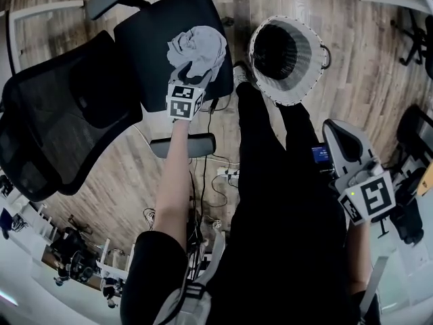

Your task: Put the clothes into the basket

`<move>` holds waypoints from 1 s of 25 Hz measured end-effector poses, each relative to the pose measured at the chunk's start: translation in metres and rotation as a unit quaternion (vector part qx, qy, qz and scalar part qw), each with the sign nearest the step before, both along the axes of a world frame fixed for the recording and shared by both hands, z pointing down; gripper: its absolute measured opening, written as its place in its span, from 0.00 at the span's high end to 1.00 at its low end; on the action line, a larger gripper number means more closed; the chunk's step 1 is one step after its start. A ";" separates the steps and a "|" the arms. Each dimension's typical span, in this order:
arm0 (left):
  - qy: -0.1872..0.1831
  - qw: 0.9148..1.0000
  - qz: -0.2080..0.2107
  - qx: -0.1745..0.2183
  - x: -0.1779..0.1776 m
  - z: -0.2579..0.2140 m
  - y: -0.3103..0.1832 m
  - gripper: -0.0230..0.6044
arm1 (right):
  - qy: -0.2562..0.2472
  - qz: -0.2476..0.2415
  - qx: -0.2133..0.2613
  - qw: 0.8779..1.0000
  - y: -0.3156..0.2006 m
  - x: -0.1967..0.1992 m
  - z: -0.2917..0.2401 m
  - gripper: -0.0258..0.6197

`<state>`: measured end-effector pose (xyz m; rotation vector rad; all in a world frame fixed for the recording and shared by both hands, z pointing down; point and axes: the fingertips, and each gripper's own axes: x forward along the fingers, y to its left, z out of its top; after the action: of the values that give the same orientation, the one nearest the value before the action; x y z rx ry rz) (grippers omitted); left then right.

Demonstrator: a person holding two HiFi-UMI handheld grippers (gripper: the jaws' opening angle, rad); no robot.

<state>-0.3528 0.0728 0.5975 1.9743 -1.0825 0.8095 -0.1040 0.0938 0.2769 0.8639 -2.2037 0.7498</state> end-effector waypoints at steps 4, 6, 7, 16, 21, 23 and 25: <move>-0.020 1.000 -0.010 -0.011 -0.009 0.026 -0.007 0.45 | 0.008 0.003 -0.012 1.000 0.002 0.002 0.009 0.93; -0.024 0.999 -0.022 -0.016 -0.013 0.037 -0.011 0.42 | 0.013 0.003 -0.019 1.000 0.004 0.002 0.014 0.93; -0.026 0.999 -0.029 -0.019 -0.016 0.042 -0.013 0.40 | 0.016 0.003 -0.022 1.000 0.004 0.002 0.017 0.93; -0.059 0.994 -0.085 -0.037 -0.041 0.083 -0.028 0.30 | 0.026 0.000 -0.044 0.999 0.002 0.001 0.035 0.93; -0.065 0.992 -0.102 -0.045 -0.049 0.104 -0.030 0.27 | 0.031 0.000 -0.056 0.998 0.002 0.000 0.043 0.93; -0.068 0.991 -0.101 -0.053 -0.051 0.113 -0.031 0.27 | 0.031 0.001 -0.060 0.998 0.000 -0.001 0.047 0.93; -0.068 0.991 -0.097 -0.058 -0.050 0.121 -0.032 0.27 | 0.031 0.001 -0.062 0.998 -0.001 -0.003 0.050 0.93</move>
<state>-0.4031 0.0406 0.7181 1.7073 -1.2565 0.8889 -0.1071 0.0931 0.3269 0.8176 -2.0797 0.8398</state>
